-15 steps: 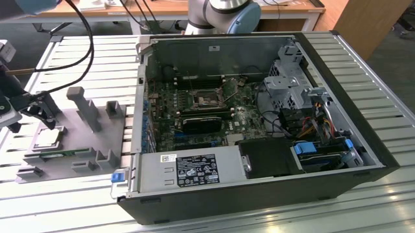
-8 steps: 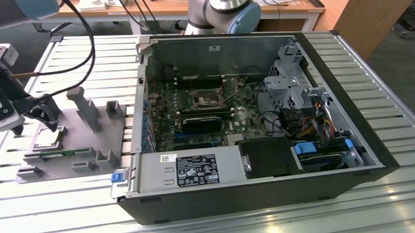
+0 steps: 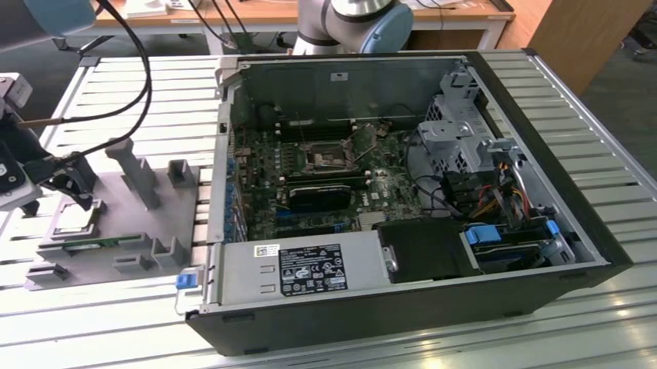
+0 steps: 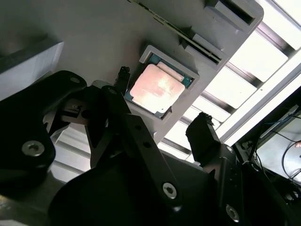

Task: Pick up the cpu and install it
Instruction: 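Pick up the cpu and move it towards the insertion slot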

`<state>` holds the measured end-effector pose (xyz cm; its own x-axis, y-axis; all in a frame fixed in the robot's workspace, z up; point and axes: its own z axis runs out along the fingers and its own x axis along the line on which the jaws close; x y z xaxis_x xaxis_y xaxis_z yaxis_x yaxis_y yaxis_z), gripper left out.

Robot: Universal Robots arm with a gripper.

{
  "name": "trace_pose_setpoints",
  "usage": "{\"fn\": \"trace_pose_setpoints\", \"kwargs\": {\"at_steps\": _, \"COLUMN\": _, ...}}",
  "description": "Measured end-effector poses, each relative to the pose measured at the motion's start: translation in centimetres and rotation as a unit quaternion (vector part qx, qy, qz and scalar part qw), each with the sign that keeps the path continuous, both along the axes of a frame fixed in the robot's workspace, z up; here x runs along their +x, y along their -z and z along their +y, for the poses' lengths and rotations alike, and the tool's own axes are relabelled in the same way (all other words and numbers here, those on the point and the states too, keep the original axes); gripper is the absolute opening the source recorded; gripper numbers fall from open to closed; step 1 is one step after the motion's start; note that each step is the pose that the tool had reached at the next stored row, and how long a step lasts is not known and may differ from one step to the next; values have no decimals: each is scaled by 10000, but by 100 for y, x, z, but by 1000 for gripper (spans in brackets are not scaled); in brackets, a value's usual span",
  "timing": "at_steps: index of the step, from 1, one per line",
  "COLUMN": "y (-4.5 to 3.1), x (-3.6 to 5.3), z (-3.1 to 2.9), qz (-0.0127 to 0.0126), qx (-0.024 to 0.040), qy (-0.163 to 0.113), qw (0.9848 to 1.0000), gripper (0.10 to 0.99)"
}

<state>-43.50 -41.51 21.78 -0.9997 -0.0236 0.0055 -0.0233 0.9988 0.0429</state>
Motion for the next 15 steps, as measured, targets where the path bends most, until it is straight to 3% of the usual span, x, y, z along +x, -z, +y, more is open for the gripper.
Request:
{"fn": "trace_pose_setpoints", "kwargs": {"at_steps": 8, "y": 29, "x": 0, "z": 0, "qz": 0, "qx": 0, "qy": 4, "qw": 10000, "gripper": 761}}
{"fn": "trace_pose_setpoints", "kwargs": {"at_steps": 15, "y": 110, "x": 0, "z": 3, "qz": 0, "qx": 2, "qy": 77, "qw": 10000, "gripper": 761}}
